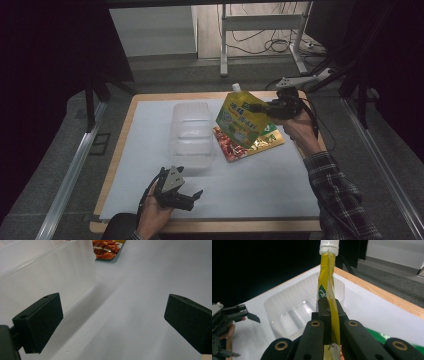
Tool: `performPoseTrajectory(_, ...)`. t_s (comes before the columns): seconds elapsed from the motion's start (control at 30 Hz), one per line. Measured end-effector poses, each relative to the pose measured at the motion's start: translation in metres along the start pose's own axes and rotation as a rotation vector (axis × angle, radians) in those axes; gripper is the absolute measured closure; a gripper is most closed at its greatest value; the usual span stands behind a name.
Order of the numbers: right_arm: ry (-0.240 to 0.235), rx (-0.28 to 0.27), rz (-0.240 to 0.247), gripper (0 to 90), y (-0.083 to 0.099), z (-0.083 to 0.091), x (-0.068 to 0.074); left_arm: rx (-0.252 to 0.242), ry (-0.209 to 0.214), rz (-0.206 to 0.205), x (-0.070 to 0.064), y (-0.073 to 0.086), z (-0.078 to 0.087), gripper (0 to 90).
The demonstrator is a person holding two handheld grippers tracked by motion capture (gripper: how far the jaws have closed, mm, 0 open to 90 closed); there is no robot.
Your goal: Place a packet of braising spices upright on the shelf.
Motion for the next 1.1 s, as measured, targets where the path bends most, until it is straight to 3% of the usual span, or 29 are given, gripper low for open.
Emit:
performPoseTrajectory(0.27, -0.014, 0.009, 0.017, 89.1, -0.019, -0.021, -0.005, -0.006, 0.007, 0.022, 0.003, 0.002, 0.004, 1.8)
performPoseTrajectory(0.73, -0.033, 0.022, 0.023, 89.1, -0.043, -0.064, -0.014, -0.001, 0.031, 0.012, -0.001, 0.002, 0.0, 1.7)
performPoseTrajectory(1.1, -0.048, 0.021, 0.034, 89.1, -0.061, -0.093, -0.01, -0.023, -0.011, 0.049, 0.007, 0.002, 0.005, 0.4)
Point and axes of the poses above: each handheld gripper's, and its own axes: z roughly backward along the jaws, y roughly out of its underside, x roughly to its left, the point moved 8 cm from there along -z, roughly forward along the jaws, and after that the axes turned 11 degrees about -z, right-handed, at the moved point
